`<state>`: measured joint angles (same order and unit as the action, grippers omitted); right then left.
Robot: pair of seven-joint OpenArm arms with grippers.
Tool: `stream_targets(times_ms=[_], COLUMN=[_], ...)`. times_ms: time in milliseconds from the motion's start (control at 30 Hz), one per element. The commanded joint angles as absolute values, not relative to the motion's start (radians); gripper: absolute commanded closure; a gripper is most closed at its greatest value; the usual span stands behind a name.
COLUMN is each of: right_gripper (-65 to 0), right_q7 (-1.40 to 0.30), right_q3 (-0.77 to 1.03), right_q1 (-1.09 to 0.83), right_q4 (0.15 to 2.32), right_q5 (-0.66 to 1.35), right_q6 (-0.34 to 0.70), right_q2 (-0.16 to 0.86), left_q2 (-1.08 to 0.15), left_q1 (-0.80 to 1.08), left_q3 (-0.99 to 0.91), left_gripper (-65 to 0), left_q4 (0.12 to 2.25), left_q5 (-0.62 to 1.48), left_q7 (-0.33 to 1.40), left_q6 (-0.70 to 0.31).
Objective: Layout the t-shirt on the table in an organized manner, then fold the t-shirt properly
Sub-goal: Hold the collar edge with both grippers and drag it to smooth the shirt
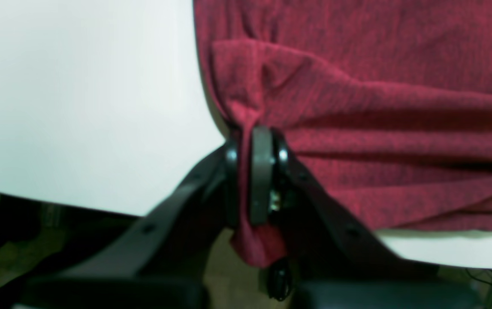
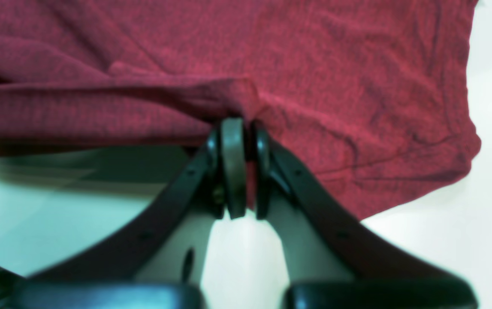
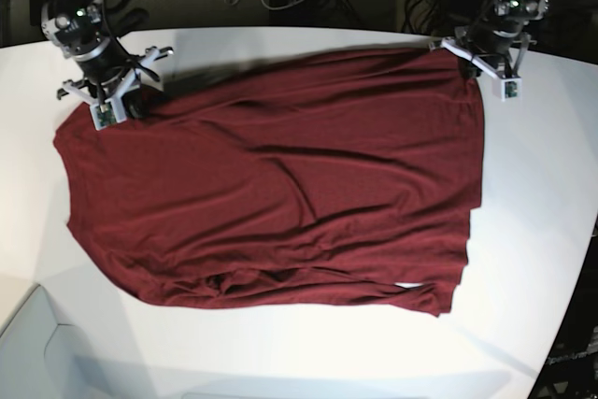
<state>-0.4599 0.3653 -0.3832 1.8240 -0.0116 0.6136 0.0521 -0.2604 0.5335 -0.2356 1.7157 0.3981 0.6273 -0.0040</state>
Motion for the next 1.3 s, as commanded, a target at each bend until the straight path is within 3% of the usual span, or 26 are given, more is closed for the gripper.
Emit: stream_targets(times_ms=[0,433,933,1267], right_gripper=[0.0,0.0,0.0,0.0], right_q7=[-0.437,-0.437,-0.429,-0.433], right_q3=[0.369,0.300,0.254,0.254], right_q1=[-0.383,-0.453,-0.522,-0.544], right_q4=[1.842,1.845,1.854,1.974], right_q5=[0.001,0.001,0.001,0.001], right_q6=[0.615,0.615,0.615,0.615], right_q2=[0.058,0.058,0.073,0.084], left_q2=[-0.263,-0.285,-0.331,-0.331], left_q1=[0.545,0.544,0.515,0.479], left_q3=[-0.232,-0.400,-0.410,-0.410], left_gripper=[-0.2,-0.2,-0.2,-0.2], left_q4=[1.713,1.839,1.857,1.857], left_q5=[0.403,0.403,0.404,0.404], left_q7=[0.707,0.716,0.716,0.716], left_q6=[-0.007,-0.007,-0.007,-0.007])
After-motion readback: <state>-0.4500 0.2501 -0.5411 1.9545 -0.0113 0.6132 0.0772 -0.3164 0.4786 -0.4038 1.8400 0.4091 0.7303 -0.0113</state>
